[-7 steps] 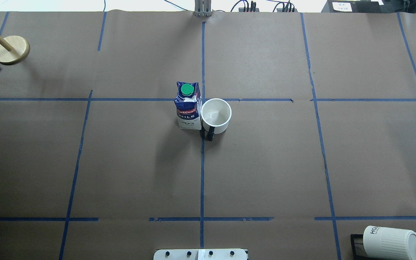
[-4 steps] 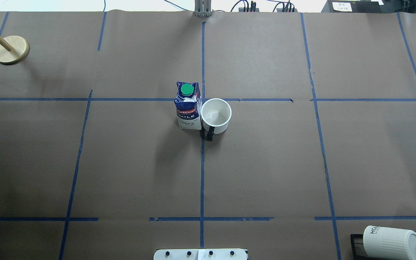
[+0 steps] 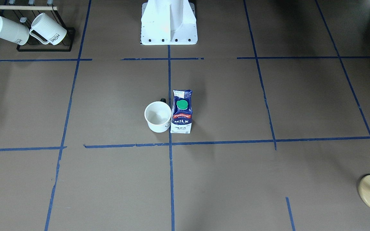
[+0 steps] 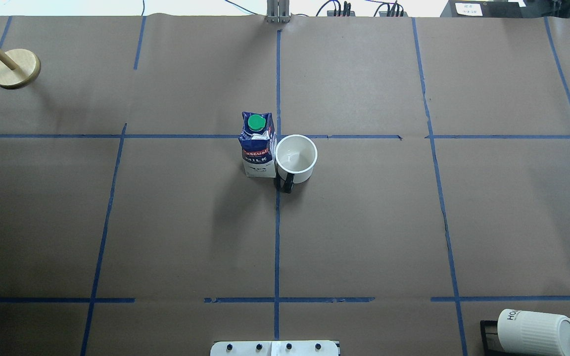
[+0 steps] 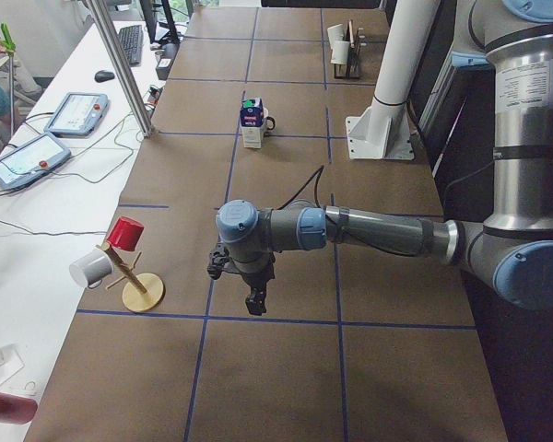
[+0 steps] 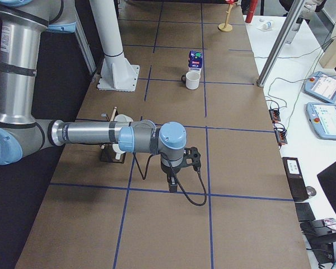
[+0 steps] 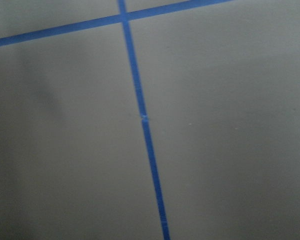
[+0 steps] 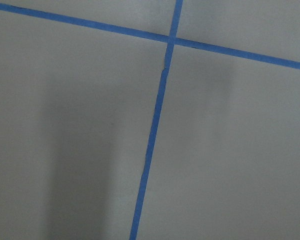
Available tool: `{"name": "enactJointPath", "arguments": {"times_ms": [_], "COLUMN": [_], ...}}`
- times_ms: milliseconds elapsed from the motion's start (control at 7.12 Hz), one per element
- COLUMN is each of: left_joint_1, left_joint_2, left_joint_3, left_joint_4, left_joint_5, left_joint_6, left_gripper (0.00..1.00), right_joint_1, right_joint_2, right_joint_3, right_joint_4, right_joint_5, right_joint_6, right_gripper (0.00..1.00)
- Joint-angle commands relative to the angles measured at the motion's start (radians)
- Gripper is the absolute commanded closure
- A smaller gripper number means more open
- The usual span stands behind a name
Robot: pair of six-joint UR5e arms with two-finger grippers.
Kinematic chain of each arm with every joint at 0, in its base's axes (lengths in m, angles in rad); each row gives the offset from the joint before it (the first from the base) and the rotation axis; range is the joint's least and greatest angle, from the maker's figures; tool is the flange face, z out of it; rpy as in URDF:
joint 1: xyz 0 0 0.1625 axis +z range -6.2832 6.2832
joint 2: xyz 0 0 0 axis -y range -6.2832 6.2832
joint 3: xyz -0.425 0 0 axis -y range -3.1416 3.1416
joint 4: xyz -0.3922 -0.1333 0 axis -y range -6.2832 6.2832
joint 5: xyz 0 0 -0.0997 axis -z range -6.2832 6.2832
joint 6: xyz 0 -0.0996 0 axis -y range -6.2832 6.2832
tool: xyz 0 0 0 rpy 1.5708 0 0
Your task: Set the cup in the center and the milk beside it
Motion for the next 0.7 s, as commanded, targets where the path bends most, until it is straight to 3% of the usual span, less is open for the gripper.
{"name": "enactJointPath", "arguments": {"times_ms": [0,561], "left_joint_1": [-0.012,-0.012], "left_joint_2": [0.027,0.034], "left_joint_3": [0.034,0.028], "left_joint_4": [-0.086,-0.08], "left_joint_5": [0.007,0.018], "left_joint_6": [-0.009,-0.001], "left_gripper": [0.0,0.0], "right_joint_1": [-0.001,-0.001], "right_joint_2": [0.0,0.002], "right_joint_3": [0.002,0.0], "right_joint_4": [0.0,0.0], "right_joint_5": [0.002,0.002], "right_joint_6": [0.0,-0.001], "right_gripper": [0.0,0.0]}}
